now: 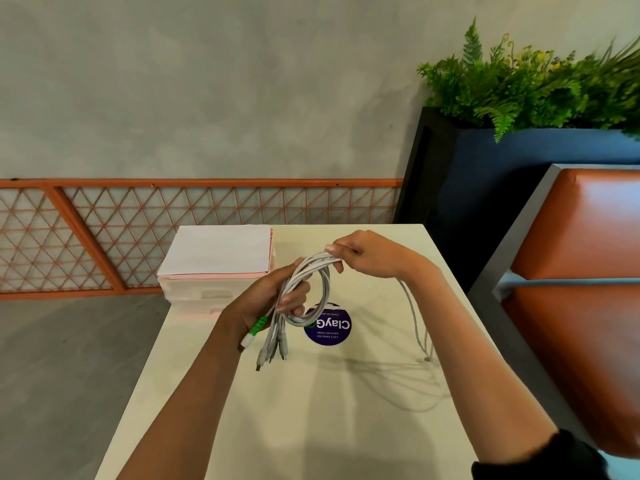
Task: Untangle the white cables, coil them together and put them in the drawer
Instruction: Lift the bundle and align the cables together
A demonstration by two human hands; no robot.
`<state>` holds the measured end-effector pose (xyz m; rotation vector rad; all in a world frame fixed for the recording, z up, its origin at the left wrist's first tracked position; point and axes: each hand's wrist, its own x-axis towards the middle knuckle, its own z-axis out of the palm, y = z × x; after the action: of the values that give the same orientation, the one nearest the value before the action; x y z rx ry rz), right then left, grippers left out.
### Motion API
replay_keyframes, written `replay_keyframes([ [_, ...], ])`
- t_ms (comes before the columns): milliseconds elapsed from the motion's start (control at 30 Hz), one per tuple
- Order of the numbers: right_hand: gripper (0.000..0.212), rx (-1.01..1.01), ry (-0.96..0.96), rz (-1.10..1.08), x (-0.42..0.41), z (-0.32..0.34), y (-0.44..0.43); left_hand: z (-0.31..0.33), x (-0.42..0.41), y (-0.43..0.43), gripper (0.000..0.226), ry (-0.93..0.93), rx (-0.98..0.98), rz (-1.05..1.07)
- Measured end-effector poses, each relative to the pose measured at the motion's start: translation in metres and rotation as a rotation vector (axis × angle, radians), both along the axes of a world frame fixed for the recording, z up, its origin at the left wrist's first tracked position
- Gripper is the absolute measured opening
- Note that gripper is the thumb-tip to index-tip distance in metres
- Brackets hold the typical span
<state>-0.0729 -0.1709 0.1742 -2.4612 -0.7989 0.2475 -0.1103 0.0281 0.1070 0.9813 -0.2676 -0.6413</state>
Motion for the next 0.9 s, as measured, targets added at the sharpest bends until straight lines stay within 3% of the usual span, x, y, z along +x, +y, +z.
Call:
replay_keyframes([
  [100, 0.044, -0.056, -0.034, 0.038, 0.003, 0.008, 0.007, -0.001, -0.002, 0.004, 0.034, 0.046, -0.045, 0.025],
  [267, 0.041, -0.123, -0.046, 0.072, 0.004, 0.010, 0.015, 0.000, -0.001, 0.003, 0.032, 0.039, 0.060, 0.022],
  [400, 0.040, -0.162, -0.054, 0.072, 0.002, 0.013, 0.020, -0.002, 0.003, 0.000, 0.033, 0.089, -0.053, -0.071],
  [500, 0.043, -0.165, -0.046, 0.072, 0.003, 0.015, 0.019, 0.000, 0.005, -0.004, 0.044, 0.085, 0.016, -0.052],
  [600, 0.041, -0.171, -0.020, 0.097, 0.001, 0.017, 0.020, 0.002, 0.005, -0.009, 0.035, 0.050, 0.067, -0.010],
  [733, 0.041, -0.195, 0.000, 0.111, 0.001, 0.020, 0.022, 0.001, 0.008, -0.007, 0.029, 0.032, 0.013, -0.118],
  [900, 0.044, -0.259, 0.013, 0.132, 0.003, 0.021, 0.028, 0.001, 0.011, -0.012, 0.032, 0.055, 0.064, -0.052],
])
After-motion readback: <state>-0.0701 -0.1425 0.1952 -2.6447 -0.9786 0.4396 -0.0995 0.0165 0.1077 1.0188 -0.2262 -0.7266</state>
